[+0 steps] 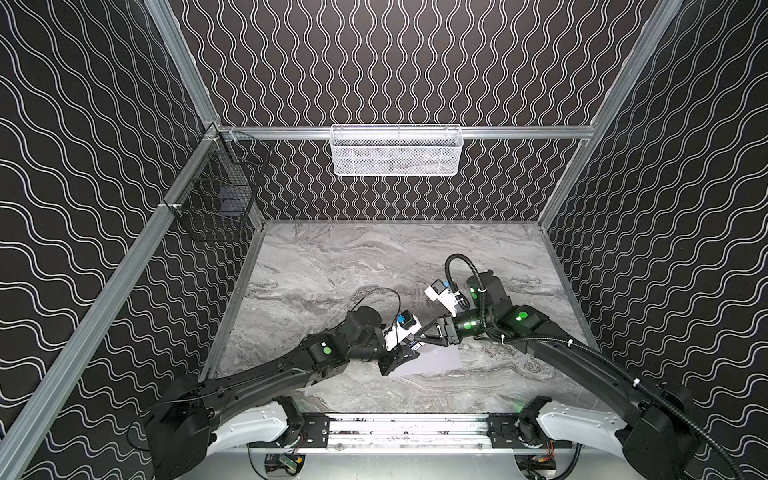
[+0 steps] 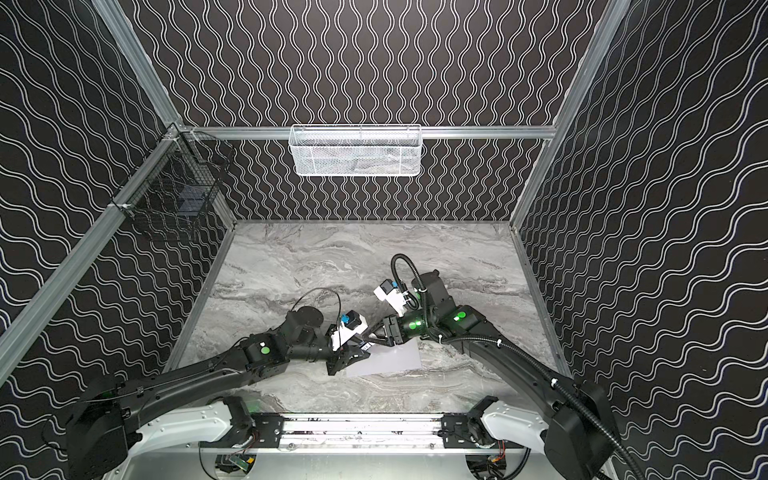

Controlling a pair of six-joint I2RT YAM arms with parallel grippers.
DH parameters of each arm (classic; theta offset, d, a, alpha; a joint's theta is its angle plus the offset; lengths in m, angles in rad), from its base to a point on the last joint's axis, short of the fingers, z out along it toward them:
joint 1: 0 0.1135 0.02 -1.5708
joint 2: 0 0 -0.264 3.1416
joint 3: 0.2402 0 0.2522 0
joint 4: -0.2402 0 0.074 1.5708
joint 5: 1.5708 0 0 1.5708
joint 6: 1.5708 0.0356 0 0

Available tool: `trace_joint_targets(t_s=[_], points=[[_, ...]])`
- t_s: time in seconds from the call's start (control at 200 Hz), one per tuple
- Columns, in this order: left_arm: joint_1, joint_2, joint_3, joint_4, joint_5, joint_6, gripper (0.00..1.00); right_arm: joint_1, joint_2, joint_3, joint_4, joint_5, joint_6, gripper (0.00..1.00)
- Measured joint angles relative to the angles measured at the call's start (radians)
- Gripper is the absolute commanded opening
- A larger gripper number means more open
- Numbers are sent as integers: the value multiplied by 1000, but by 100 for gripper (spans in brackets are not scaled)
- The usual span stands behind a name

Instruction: Place the letter into the envelope and seal it

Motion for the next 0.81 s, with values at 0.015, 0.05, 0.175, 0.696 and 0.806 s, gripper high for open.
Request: trace_joint_targets(t_s=[0.015, 0.05, 0.175, 0.696, 0.806], points=[[0, 0, 0, -1, 2, 0, 0, 3, 3, 0, 0, 0, 0, 48], [0, -2, -1, -2, 2, 0, 0, 9, 10, -2, 2, -3, 3, 46], [-1, -5, -1, -2, 0, 0, 0, 30, 30, -16, 8, -21, 10, 43], [-3, -17, 6, 2, -6, -1, 44, 31, 11, -21, 22, 9, 55, 0], [4, -26, 32, -11, -70, -56, 76, -44, -34, 10, 30, 37, 62, 0]])
